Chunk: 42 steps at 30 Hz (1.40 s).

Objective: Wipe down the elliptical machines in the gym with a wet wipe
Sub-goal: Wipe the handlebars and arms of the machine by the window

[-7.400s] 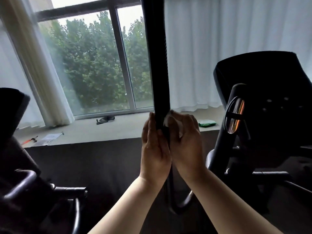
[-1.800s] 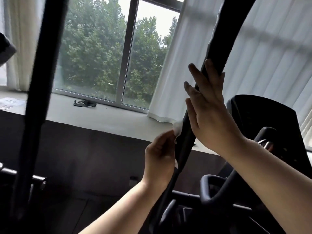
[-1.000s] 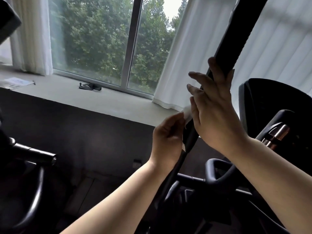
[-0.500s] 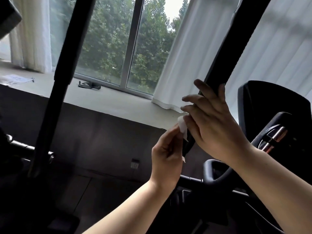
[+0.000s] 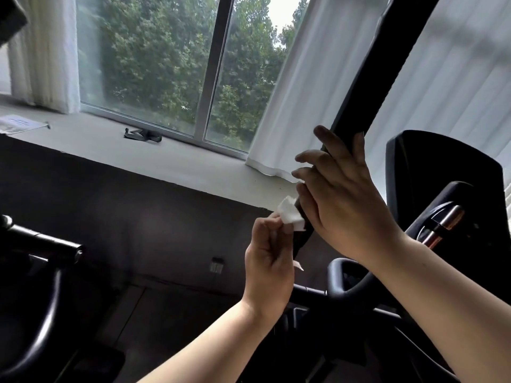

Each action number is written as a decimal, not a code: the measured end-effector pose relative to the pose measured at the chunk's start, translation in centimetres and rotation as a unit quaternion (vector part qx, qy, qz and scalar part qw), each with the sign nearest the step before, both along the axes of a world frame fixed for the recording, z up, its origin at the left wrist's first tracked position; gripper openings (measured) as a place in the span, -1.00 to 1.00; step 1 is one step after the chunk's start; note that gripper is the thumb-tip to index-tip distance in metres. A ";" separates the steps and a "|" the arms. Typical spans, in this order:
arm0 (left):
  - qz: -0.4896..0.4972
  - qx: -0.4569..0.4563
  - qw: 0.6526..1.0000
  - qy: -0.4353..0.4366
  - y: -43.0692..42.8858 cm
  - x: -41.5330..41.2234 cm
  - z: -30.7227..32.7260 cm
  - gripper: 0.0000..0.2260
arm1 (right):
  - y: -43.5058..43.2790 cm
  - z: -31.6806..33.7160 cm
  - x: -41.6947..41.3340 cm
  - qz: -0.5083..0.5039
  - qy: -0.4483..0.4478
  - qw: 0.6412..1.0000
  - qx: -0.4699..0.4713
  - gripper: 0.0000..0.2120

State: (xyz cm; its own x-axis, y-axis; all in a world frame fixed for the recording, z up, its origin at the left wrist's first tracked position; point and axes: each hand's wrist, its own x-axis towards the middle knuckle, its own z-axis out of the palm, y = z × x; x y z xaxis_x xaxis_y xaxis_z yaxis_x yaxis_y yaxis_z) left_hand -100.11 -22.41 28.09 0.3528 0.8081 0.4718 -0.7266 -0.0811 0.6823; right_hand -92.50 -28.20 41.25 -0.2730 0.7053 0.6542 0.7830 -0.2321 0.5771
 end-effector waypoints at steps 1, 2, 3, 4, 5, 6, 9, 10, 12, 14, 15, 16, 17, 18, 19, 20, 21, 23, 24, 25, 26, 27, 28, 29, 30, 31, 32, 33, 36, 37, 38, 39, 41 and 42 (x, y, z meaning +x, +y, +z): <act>0.008 -0.008 1.000 0.015 0.1 0.0 0.1 -0.88 | 0.0 0.0 0.0 -0.001 -0.001 1.000 0.001 -0.76; 0.022 -0.009 0.999 0.027 0.3 0.0 0.5 -0.91 | 0.0 0.1 0.0 -0.002 -0.002 1.000 0.000 -0.76; 0.030 -0.006 0.999 0.032 0.7 0.0 1.3 -0.92 | -0.1 0.2 0.0 -0.004 -0.006 1.000 -0.003 -0.75; 0.042 0.003 0.999 0.031 1.1 0.2 2.2 -0.88 | -0.3 0.3 0.1 -0.006 -0.014 1.000 -0.009 -0.74; 0.051 0.015 0.998 0.026 1.5 0.3 3.2 -0.81 | -0.4 0.5 0.1 -0.008 -0.024 1.000 -0.015 -0.73; 0.064 0.025 0.997 0.025 1.7 0.4 4.0 -0.77 | -0.6 0.8 0.2 -0.011 -0.034 0.999 -0.021 -0.71; 0.068 0.069 0.995 0.021 1.4 0.8 3.9 -0.73 | -0.8 1.7 0.2 -0.012 -0.043 0.999 -0.027 -0.67; 0.063 0.101 0.993 0.028 1.1 0.9 2.9 -0.67 | -0.8 1.9 0.2 -0.013 -0.043 0.999 -0.028 -0.66; 0.067 0.173 0.982 0.026 0.8 1.0 0.1 -0.53 | -0.8 2.0 0.3 -0.019 -0.050 0.998 -0.030 -0.64; 0.077 0.210 0.974 0.014 1.0 0.9 -1.8 -0.55 | -0.7 1.8 0.3 -0.026 -0.059 0.998 -0.029 -0.64; 0.087 0.213 0.973 0.016 1.3 0.8 -2.0 -0.58 | -0.7 1.7 0.2 -0.029 -0.061 0.997 -0.027 -0.65; 0.100 0.206 0.973 0.025 1.6 0.7 -1.8 -0.62 | -0.6 1.6 0.2 -0.032 -0.062 0.997 -0.025 -0.66; 0.110 0.194 0.974 0.035 2.0 0.6 -1.2 -0.65 | -0.6 1.5 0.2 -0.034 -0.063 0.997 -0.023 -0.67; 0.116 0.182 0.975 0.045 2.4 0.5 -0.5 -0.69 | -0.5 1.4 0.2 -0.035 -0.065 0.997 -0.021 -0.67; 0.121 0.173 0.976 0.053 2.8 0.5 0.3 -0.73 | -0.5 1.3 0.2 -0.036 -0.067 0.997 -0.019 -0.68; 0.125 0.167 0.976 0.056 3.0 0.4 1.1 -0.75 | -0.4 1.3 0.3 -0.037 -0.069 0.997 -0.018 -0.68; 0.132 0.165 0.976 0.054 3.1 0.4 1.7 -0.76 | -0.5 1.4 0.3 -0.037 -0.071 0.997 -0.020 -0.68; 0.135 0.158 0.977 0.048 2.7 0.4 2.1 -0.87 | -0.6 1.5 0.2 -0.036 -0.072 0.996 -0.024 -0.67; 0.132 0.155 0.978 0.046 2.2 0.4 1.9 -0.91 | -0.6 1.6 0.2 -0.038 -0.073 0.996 -0.026 -0.67; 0.133 0.153 0.978 0.047 1.8 0.3 1.3 -0.90 | -0.7 1.6 0.1 -0.040 -0.075 0.996 -0.028 -0.66; 0.131 0.146 0.980 0.045 1.5 0.4 0.6 -0.87 | -0.7 1.7 0.1 -0.044 -0.077 0.996 -0.029 -0.65; 0.126 0.136 0.982 0.045 1.4 0.5 -0.2 -0.86 | -0.7 1.7 0.1 -0.047 -0.079 0.995 -0.031 -0.65; 0.117 0.124 0.984 0.045 1.3 0.6 -0.7 -0.86 | -0.7 1.6 0.1 -0.050 -0.081 0.995 -0.032 -0.65; 0.108 0.111 0.987 0.043 1.4 0.6 -0.8 -0.86 | -0.7 1.6 0.0 -0.051 -0.081 0.995 -0.033 -0.66; 0.102 0.101 0.989 0.039 1.4 0.7 -0.4 -0.84 | -0.7 1.7 0.0 -0.051 -0.082 0.995 -0.033 -0.66; 0.096 0.100 0.990 0.032 1.4 0.7 0.4 -0.81 | -0.8 1.8 -0.1 -0.050 -0.081 0.995 -0.035 -0.66; 0.084 0.101 0.991 0.023 1.2 0.6 1.3 -0.77 | -0.8 1.9 -0.1 -0.050 -0.082 0.995 -0.038 -0.66; 0.072 0.101 0.992 0.010 1.0 0.5 2.1 -0.73 | -0.8 2.1 -0.2 -0.051 -0.084 0.994 -0.042 -0.65; 0.065 0.106 0.992 -0.022 0.3 0.6 3.2 -0.73 | -0.8 2.5 -0.3 -0.059 -0.099 0.992 -0.057 -0.63; 0.096 0.112 0.989 -0.015 0.2 0.9 2.7 -0.76 | -0.8 2.6 -0.2 -0.060 -0.104 0.991 -0.059 -0.63; 0.126 0.119 0.985 -0.007 0.3 1.1 1.9 -0.78 | -0.7 2.6 -0.2 -0.059 -0.108 0.991 -0.059 -0.63; 0.147 0.114 0.983 -0.002 0.3 1.3 1.0 -0.78 | -0.7 2.6 -0.2 -0.057 -0.110 0.991 -0.059 -0.64; 0.142 0.084 0.986 0.007 0.1 1.4 -0.3 -0.78 | -0.7 2.6 -0.1 -0.052 -0.113 0.990 -0.062 -0.65; 0.134 0.078 0.988 0.015 0.1 1.4 -0.6 -0.78 | -0.8 2.7 -0.1 -0.052 -0.114 0.990 -0.064 -0.65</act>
